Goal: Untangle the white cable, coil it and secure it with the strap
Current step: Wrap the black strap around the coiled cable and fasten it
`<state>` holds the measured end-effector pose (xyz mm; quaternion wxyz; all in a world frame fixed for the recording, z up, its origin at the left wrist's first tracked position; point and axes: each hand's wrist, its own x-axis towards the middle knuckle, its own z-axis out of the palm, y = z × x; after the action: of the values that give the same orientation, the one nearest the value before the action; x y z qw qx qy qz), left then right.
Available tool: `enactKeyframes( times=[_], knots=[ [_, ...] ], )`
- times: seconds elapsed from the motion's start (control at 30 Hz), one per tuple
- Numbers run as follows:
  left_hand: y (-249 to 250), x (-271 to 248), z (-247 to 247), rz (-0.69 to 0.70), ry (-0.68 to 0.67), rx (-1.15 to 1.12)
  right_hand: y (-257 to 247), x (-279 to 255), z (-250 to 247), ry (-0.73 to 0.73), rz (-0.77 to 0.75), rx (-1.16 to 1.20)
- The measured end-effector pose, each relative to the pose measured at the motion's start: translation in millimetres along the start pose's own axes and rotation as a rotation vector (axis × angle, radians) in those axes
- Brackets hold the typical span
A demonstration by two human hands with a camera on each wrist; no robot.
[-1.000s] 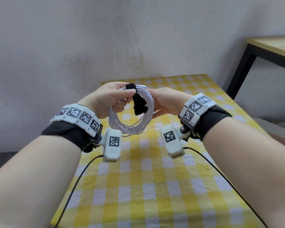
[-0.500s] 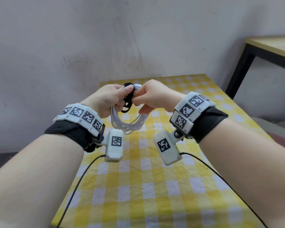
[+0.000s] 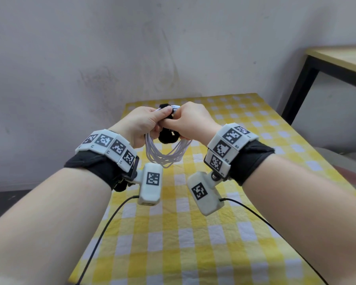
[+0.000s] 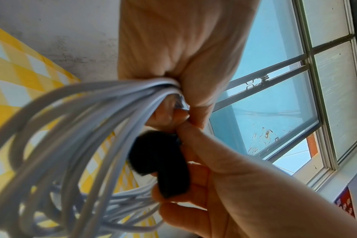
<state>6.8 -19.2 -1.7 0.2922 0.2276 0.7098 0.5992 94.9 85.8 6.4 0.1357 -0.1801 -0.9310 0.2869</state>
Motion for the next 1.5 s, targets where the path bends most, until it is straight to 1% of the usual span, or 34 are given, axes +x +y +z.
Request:
enactKeyframes(
  times=[0.07, 0.13, 0.23, 0.33, 0.5, 0.7, 0.8, 0.87, 0.9, 0.97, 1.0, 1.03, 1.1, 1.17, 1.2, 1.27, 1.37, 1.43, 1.5],
  knots=[
    [0, 0, 2, -0.005, 0.007, -0.015, 0, 1, 1, 0.035, 0.028, -0.018],
    [0, 1, 2, -0.01, 0.008, 0.004, 0, 2, 3, 0.031, 0.038, -0.039],
    [-3, 2, -1, -0.021, -0.003, 0.045, 0, 3, 3, -0.043, 0.035, -0.065],
    [-7, 1, 1, -0.024, -0.014, 0.072, 1, 3, 0, -0.114, 0.001, -0.095],
    [-12, 0, 6, -0.024, 0.054, 0.12, -4, -1, 0, -0.125, -0.12, -0.259],
    [-12, 3, 6, -0.055, 0.142, 0.085, 4, -2, -4, -0.086, -0.352, -0.257],
    [-12, 3, 9, -0.064, 0.171, 0.073, 9, -1, -2, -0.063, -0.414, -0.199],
    [-13, 5, 11, -0.063, 0.2, 0.077, 11, 0, -1, -0.071, -0.412, -0.136],
    [-14, 7, 9, -0.062, 0.237, 0.091, 11, -1, -2, -0.082, -0.413, -0.089],
    [-17, 11, -3, -0.072, 0.336, 0.1, 8, -6, -2, -0.122, -0.426, -0.003],
    [-17, 12, -11, -0.08, 0.367, 0.073, 7, -10, -3, -0.136, -0.436, 0.012],
    [-18, 12, -18, -0.089, 0.37, 0.041, 7, -12, -3, -0.145, -0.431, 0.016],
    [-17, 11, -27, -0.1, 0.322, 0.013, 11, -13, -5, -0.154, -0.367, 0.047],
    [-17, 7, -29, -0.116, 0.264, 0.026, 14, -11, -7, -0.16, -0.267, 0.139],
    [-17, 6, -29, -0.128, 0.242, 0.045, 14, -11, -8, -0.154, -0.227, 0.22],
    [-17, 3, -29, -0.17, 0.2, 0.111, 9, -11, -10, -0.155, -0.165, 0.479],
    [-12, -1, -25, -0.225, 0.138, 0.218, 2, -11, -18, -0.174, -0.113, 0.824],
    [-6, -4, -19, -0.223, 0.057, 0.257, -1, -9, -24, -0.153, -0.095, 1.012],
    [-1, -8, -11, -0.206, -0.042, 0.301, -3, -6, -28, -0.126, -0.079, 1.143]
  ],
)
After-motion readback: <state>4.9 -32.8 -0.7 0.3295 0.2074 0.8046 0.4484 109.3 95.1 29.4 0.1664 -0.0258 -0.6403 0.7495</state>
